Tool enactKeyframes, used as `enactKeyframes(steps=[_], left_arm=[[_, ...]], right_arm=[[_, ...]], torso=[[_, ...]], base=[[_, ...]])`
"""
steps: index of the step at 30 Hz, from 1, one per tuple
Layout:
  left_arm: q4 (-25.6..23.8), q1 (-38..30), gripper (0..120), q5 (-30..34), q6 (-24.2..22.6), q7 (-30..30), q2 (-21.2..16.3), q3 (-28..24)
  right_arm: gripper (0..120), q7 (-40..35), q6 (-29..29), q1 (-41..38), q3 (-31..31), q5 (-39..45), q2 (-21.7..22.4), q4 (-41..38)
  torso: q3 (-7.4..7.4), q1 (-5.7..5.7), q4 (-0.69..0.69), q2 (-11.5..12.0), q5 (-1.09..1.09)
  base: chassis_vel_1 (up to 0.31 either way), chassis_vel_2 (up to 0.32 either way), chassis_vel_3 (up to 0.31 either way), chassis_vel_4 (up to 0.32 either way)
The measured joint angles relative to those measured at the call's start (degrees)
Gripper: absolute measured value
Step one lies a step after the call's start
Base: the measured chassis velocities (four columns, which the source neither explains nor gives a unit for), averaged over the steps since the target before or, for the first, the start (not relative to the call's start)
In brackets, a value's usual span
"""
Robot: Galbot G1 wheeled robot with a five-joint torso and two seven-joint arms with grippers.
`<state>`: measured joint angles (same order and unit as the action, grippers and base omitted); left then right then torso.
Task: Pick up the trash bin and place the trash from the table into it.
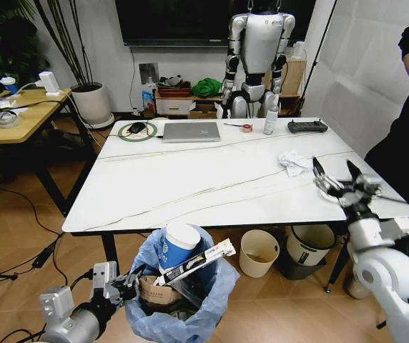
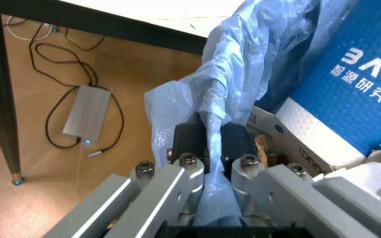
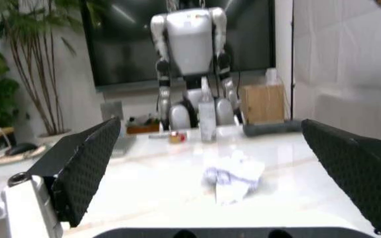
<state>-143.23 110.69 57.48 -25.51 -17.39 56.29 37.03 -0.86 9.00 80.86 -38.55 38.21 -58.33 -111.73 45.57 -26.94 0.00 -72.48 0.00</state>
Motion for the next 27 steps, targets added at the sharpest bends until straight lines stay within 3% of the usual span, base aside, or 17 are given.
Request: enactKeyframes(steps=[4, 10, 27], left_arm=[[-0.02, 0.27, 0, -1.06, 0.32, 0.57, 0.81, -0.42], [0.02, 0.49, 0, -1.8, 0.76, 1.03, 1.25, -0.46], [0.49, 0.66, 0, -2.92, 1.13, 1.6, 1.99, -1.34]], right_arm=[[100, 11.86, 2.7, 5.42, -3.38, -2.5, -6.45, 1.88], [100, 18.44, 5.68, 10.39, -7.34, -5.24, -11.81, 2.9], [100, 21.0, 6.07, 11.95, -7.67, -4.17, -14.31, 3.62]], torso=[[0.0, 0.0, 0.0, 0.0, -0.02], [0.0, 0.01, -0.01, 0.0, 0.0], [0.0, 0.01, 0.0, 0.0, 0.0]], base=[[0.0, 0.0, 0.0, 0.0], [0.0, 0.0, 0.0, 0.0], [0.0, 0.0, 0.0, 0.0]])
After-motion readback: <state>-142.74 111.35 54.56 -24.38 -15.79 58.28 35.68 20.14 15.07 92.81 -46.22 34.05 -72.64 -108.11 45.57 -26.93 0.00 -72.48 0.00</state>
